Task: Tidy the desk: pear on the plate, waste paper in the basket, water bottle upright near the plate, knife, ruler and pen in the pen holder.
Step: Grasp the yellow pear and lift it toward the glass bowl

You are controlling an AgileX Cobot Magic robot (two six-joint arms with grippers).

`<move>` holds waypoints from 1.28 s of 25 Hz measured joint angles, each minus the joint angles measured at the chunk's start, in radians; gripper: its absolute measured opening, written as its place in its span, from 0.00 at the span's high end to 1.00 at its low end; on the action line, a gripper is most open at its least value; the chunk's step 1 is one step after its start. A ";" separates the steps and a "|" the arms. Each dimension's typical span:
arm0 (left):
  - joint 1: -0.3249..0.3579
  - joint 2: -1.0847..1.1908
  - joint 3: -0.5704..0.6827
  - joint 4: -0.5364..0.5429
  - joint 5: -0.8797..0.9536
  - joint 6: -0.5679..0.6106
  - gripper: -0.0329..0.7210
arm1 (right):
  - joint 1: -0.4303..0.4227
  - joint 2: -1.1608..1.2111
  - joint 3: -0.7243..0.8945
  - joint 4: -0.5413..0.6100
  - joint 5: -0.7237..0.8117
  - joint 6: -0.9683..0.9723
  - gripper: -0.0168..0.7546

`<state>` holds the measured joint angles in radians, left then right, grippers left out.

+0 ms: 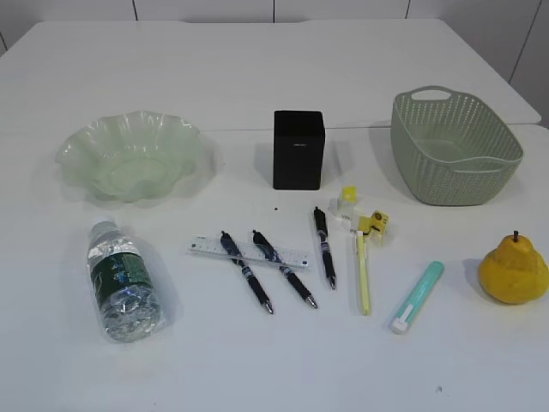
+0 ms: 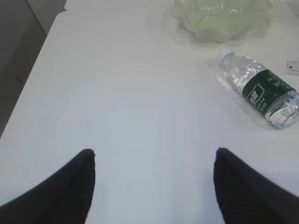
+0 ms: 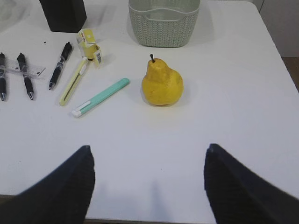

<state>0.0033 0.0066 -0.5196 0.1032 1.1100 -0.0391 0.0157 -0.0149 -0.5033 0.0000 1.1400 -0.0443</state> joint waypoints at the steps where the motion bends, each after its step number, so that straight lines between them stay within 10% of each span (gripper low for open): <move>1: 0.000 0.000 0.000 0.000 0.000 0.000 0.21 | 0.000 0.000 0.000 0.000 0.000 0.000 0.27; 32: -0.003 0.000 0.000 -0.008 0.000 0.000 0.25 | 0.000 0.000 0.000 0.000 0.000 0.000 0.27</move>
<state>0.0000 0.0066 -0.5196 0.0950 1.1100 -0.0391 0.0157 -0.0149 -0.5033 0.0000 1.1400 -0.0443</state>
